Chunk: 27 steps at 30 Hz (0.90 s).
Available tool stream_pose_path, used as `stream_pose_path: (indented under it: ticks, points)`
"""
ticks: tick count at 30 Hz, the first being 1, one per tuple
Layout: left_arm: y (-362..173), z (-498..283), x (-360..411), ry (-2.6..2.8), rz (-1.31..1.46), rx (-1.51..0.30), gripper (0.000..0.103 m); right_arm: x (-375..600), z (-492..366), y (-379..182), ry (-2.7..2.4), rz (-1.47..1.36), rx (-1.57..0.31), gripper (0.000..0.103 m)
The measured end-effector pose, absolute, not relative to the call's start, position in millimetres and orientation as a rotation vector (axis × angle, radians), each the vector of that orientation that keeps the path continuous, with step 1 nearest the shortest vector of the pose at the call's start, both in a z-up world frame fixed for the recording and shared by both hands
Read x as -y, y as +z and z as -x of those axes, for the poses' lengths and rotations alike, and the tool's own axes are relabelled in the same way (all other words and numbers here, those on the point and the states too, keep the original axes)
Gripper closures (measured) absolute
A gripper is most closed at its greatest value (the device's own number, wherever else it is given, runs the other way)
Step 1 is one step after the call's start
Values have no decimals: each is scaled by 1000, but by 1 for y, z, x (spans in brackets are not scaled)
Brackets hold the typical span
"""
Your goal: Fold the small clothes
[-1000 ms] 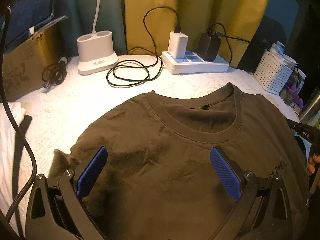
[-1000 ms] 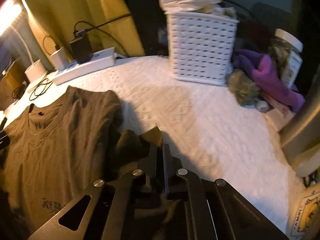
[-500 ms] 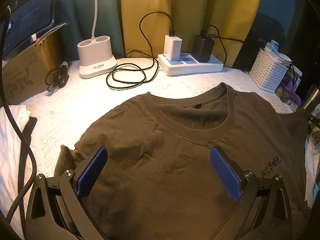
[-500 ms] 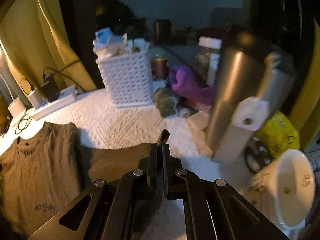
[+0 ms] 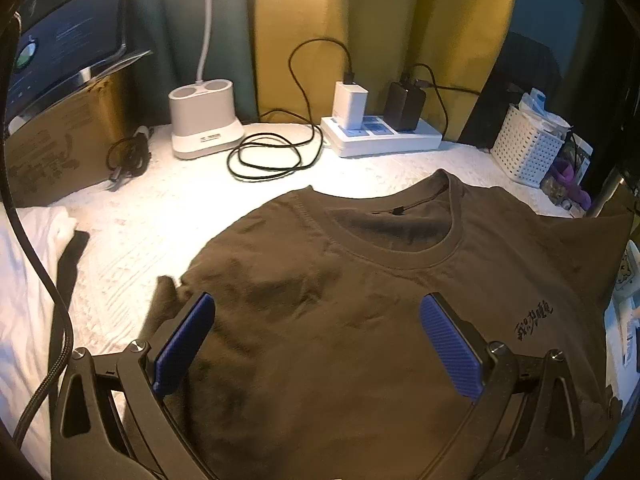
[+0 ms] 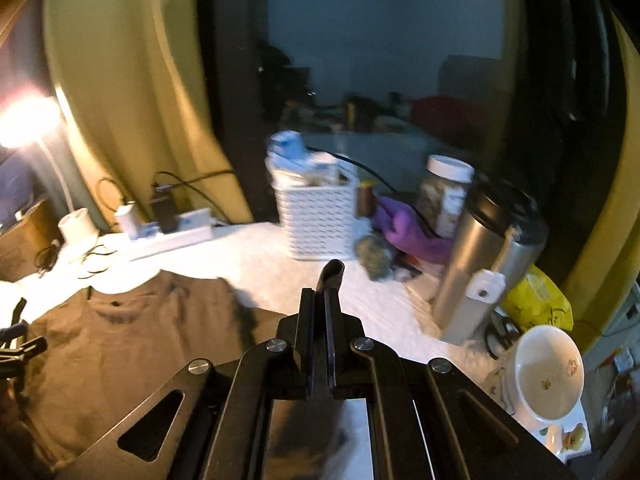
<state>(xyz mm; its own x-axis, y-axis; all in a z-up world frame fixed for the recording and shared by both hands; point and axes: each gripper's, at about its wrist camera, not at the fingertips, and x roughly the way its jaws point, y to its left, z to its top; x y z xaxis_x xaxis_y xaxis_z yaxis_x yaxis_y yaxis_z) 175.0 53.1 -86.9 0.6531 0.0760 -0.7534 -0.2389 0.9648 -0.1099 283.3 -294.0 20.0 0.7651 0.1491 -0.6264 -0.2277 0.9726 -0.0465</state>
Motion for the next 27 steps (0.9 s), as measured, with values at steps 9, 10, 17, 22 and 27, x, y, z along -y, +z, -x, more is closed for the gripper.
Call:
stream_pose_path:
  ticks: [9, 10, 17, 22, 27]
  points:
    - [-86, -150, -79, 192, 232, -814, 2, 221, -261, 23, 323, 174, -677, 99]
    - [-86, -148, -82, 194, 234, -811, 2, 215, -259, 21, 334, 180, -682, 99]
    - [-93, -127, -106, 217, 258, -805, 2, 158, -252, -29, 413, 198, -795, 99]
    - [-98, -117, -121, 228, 290, -808, 2, 132, -245, -74, 431, 228, -893, 99]
    - [-97, -111, -129, 236, 310, -800, 2, 114, -239, -116, 439, 270, -987, 90]
